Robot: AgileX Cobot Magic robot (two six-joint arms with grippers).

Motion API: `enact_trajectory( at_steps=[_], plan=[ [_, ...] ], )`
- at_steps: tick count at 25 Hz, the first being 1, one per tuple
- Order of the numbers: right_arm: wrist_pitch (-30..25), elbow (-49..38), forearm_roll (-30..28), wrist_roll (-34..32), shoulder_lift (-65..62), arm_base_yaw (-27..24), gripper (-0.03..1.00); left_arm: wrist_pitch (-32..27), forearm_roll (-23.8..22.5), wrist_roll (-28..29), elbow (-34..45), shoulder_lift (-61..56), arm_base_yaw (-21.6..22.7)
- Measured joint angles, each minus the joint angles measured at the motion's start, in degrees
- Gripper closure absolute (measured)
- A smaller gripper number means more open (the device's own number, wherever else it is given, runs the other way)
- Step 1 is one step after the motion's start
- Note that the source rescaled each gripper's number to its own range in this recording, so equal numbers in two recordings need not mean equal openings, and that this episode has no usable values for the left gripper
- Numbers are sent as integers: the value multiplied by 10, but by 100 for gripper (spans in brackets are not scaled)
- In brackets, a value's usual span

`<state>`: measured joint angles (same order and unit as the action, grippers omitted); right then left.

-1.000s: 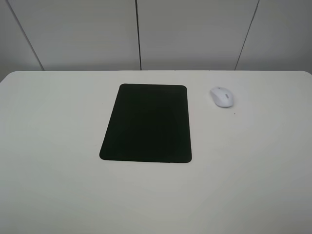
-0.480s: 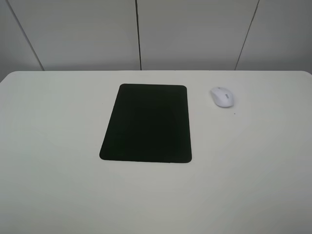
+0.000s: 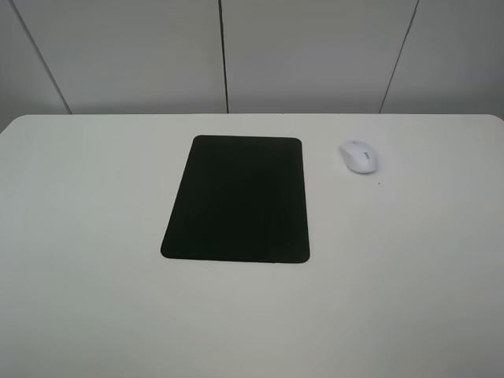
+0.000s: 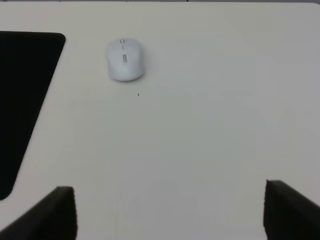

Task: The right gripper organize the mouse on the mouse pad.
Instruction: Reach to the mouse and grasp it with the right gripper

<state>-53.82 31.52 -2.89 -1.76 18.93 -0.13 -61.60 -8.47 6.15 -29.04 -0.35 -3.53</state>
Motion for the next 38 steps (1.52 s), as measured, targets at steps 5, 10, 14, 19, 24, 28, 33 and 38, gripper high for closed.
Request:
enact_trajectory(
  at_steps=[5,10,14,19,24,28,33,38],
  plan=[
    [109,22,0,1,200,0,23,0,0,0,0,0,0],
    [173,80,0,11,416,0,1,0,0,0,0,0,0],
    [183,154,0,25,565,1,-3,0,0,0,0,0,0],
    [182,227,8,28,686,14,-3,0,0,0,0,0,0],
    [173,320,19,37,807,42,-3,0,0,0,0,0,0],
    [166,382,39,57,876,64,-3,0,0,0,0,0,0],
    [166,453,44,60,958,72,-3,0,0,0,0,0,0],
    [166,501,44,60,1010,72,-3,0,0,0,0,0,0]
  ],
)
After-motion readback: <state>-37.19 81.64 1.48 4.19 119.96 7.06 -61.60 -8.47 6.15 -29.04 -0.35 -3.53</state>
